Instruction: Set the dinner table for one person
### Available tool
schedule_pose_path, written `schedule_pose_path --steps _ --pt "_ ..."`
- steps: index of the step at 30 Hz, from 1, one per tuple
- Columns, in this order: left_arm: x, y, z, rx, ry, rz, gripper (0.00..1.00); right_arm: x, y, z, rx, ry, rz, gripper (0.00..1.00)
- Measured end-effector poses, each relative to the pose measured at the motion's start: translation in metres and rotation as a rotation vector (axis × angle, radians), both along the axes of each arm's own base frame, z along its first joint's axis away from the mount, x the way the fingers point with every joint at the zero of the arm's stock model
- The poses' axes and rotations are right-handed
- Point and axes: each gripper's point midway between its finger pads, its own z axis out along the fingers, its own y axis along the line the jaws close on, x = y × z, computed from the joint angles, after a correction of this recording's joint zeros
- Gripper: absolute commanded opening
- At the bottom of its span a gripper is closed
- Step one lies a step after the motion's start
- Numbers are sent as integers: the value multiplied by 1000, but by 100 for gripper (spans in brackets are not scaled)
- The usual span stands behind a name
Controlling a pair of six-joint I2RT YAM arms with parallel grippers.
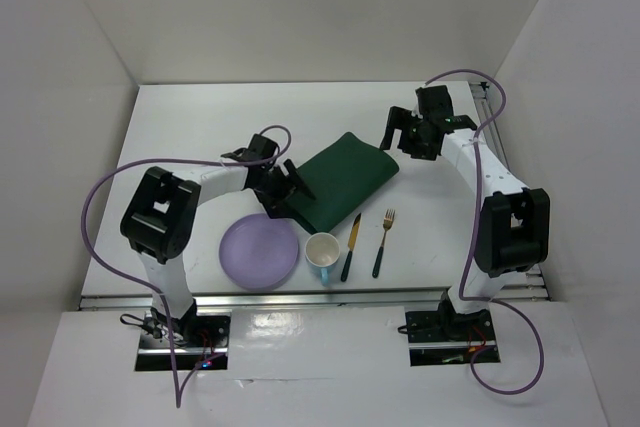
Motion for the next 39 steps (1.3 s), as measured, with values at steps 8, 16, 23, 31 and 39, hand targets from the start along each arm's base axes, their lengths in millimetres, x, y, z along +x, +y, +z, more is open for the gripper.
schedule_pose_path --steps 8,16,23,31,39 --pt "1 -6 2 -8 -18 -6 80 0 0 0 -2 1 2 100" --pt "5 -4 0 12 -32 6 57 -1 0 0 -2 1 2 100" --pt "8 5 11 53 -72 25 16 -3 -1 4 -2 -3 2 100" --pt "37 4 86 56 -288 6 0 -6 -1 12 -3 -20 11 100" --pt "75 -8 165 43 -520 -71 0 -20 -3 29 -31 -43 66 100"
